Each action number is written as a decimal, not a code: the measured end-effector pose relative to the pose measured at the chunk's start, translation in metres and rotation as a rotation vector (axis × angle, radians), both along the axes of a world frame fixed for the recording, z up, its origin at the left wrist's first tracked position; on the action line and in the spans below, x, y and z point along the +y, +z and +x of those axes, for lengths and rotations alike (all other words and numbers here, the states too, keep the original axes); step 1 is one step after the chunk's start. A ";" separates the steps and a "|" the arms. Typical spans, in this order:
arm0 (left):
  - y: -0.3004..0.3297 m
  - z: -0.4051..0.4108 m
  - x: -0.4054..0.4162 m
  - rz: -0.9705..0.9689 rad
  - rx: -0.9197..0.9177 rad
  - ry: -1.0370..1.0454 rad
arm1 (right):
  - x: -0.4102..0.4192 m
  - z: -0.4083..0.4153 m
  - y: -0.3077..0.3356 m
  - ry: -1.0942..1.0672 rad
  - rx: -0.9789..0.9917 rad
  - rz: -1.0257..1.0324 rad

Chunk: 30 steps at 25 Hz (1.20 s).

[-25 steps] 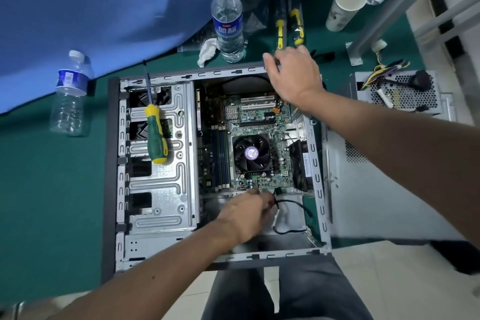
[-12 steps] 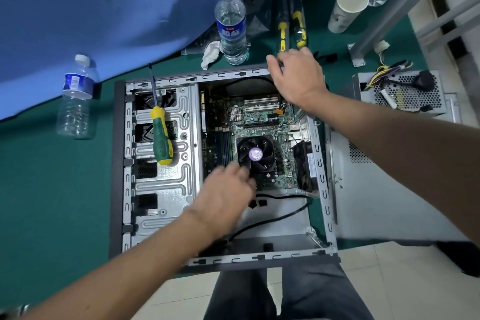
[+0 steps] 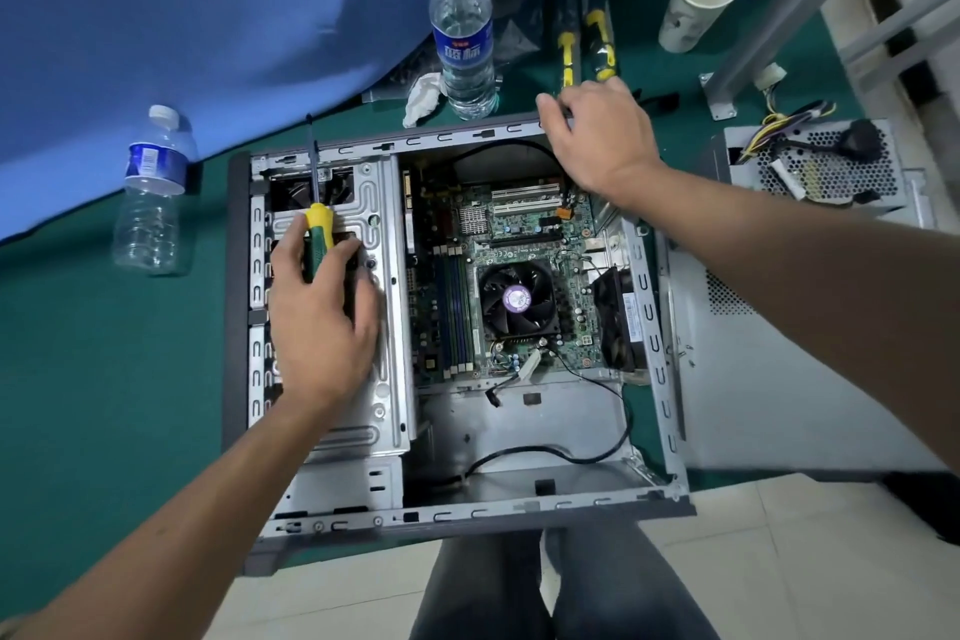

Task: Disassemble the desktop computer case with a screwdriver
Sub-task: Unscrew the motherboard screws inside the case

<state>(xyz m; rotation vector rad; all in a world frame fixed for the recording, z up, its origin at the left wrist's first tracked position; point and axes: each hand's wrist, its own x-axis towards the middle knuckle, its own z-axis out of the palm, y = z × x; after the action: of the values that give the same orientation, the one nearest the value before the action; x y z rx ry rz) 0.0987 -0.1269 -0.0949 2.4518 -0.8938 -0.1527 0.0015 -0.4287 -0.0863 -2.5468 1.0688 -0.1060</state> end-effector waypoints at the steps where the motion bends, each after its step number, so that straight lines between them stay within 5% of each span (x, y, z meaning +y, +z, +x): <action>1: -0.004 0.001 0.001 -0.014 -0.022 0.006 | 0.000 0.000 -0.001 -0.001 -0.005 -0.003; 5: -0.011 0.004 0.003 -0.045 -0.073 -0.022 | 0.002 -0.001 0.001 0.016 0.002 -0.007; 9: -0.013 0.005 0.001 -0.051 -0.109 -0.038 | 0.037 -0.013 0.023 0.260 -0.044 -0.308; 15: -0.017 0.006 0.002 -0.052 -0.145 -0.040 | 0.181 -0.064 0.004 0.936 0.170 0.085; 24: -0.018 0.007 0.002 -0.068 -0.114 -0.010 | 0.226 -0.033 -0.036 0.409 0.336 0.427; 30: -0.018 0.007 0.002 -0.061 -0.124 -0.009 | 0.225 -0.033 -0.047 0.624 0.272 0.262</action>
<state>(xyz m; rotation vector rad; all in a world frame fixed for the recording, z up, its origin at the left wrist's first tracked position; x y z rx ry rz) 0.1058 -0.1245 -0.1131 2.4221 -0.9484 0.0230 -0.0315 -0.2034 -0.1337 -2.5630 0.2957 0.5197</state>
